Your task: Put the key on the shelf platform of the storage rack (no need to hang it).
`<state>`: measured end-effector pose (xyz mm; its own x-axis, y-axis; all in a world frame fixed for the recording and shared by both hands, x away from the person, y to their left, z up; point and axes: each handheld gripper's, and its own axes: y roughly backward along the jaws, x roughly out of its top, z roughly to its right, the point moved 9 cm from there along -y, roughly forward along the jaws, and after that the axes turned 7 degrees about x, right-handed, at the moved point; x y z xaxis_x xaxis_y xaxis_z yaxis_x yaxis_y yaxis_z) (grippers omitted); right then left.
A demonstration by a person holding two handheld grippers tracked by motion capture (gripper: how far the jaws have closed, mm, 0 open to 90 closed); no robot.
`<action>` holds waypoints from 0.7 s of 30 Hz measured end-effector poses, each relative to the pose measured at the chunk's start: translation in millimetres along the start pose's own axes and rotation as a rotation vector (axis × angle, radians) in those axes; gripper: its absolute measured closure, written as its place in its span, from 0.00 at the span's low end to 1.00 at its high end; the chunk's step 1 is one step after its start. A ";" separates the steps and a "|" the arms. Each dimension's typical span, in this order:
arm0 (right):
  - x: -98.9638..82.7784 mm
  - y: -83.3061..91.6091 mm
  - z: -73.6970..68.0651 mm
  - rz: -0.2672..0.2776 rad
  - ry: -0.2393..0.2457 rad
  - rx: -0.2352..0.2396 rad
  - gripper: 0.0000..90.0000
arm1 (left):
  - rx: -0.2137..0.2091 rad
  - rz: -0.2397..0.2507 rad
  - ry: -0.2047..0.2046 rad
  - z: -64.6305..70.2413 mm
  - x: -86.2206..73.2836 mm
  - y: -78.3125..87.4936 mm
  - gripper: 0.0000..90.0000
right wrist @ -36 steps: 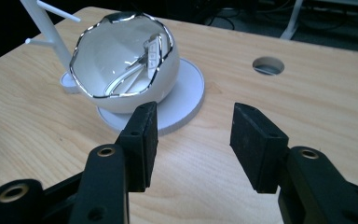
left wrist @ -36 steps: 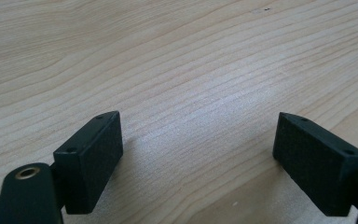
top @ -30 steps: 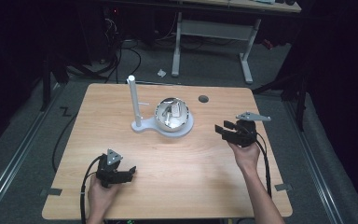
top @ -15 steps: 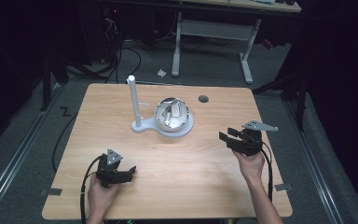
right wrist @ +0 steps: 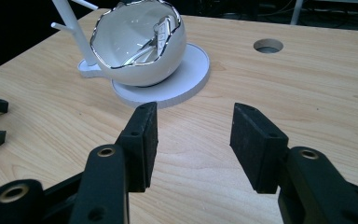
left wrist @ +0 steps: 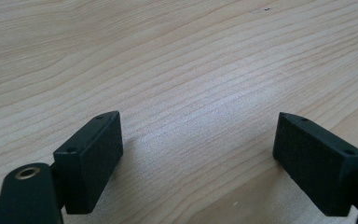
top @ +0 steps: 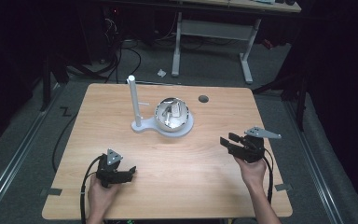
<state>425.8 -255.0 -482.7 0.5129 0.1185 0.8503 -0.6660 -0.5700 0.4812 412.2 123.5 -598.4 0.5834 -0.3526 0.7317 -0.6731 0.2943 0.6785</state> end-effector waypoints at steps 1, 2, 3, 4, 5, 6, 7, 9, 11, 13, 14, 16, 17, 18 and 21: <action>-1.2 0.4 -0.8 0.001 -0.004 0.002 0.58 | 0.000 0.000 0.000 0.0 0.0 0.0 0.18; -2.6 0.7 -0.9 0.001 -0.002 0.003 0.58 | 0.000 0.000 0.000 0.0 0.0 0.0 0.18; -4.1 0.7 -1.1 0.000 -0.004 0.004 0.58 | 0.000 0.000 0.000 0.0 0.0 0.0 0.18; -5.6 0.7 -1.3 0.001 -0.009 0.005 0.57 | 0.000 0.000 0.000 0.0 0.0 0.0 0.18; -7.0 0.9 -1.2 -0.001 -0.007 0.006 0.58 | 0.000 0.000 0.000 0.0 0.0 0.0 0.18; -8.2 1.0 -1.3 0.001 -0.009 0.006 0.57 | 0.000 0.000 -0.001 0.0 0.0 0.0 0.18; -9.6 0.8 -1.4 0.002 -0.011 0.008 0.57 | 0.000 0.000 0.000 0.0 0.0 0.0 0.18; -12.3 0.4 -1.9 0.001 -0.015 0.010 0.57 | 0.000 0.000 -0.001 0.0 0.0 0.0 0.18; -14.9 -0.2 -2.5 -0.001 -0.016 0.011 0.57 | 0.000 0.000 -0.001 -0.1 0.0 0.0 0.18; -17.2 -0.9 -3.3 -0.004 -0.022 0.014 0.57 | 0.000 0.000 -0.001 -0.1 0.0 0.0 0.18; -18.0 -1.3 -3.5 -0.002 -0.016 0.017 0.57 | 0.000 0.000 -0.001 -0.1 0.0 0.0 0.18; -20.4 -2.1 -4.8 -0.005 -0.021 0.019 0.57 | 0.000 0.000 -0.001 -0.1 0.0 0.0 0.18; -21.6 -2.7 -5.0 -0.007 -0.020 0.019 0.57 | 0.000 0.000 -0.001 -0.1 0.0 0.0 0.18; -22.9 -3.4 -5.1 -0.008 -0.019 0.021 0.57 | 0.000 0.000 -0.002 -0.1 0.0 0.0 0.18; -27.8 -6.5 -6.1 -0.017 -0.023 0.024 0.57 | 0.000 0.000 -0.002 -0.2 0.0 0.0 0.18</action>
<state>412.6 -249.7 -508.2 0.5367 0.1095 0.8366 -0.6438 -0.5878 0.4900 412.3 123.6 -598.4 0.5827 -0.3540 0.7316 -0.6733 0.2939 0.6784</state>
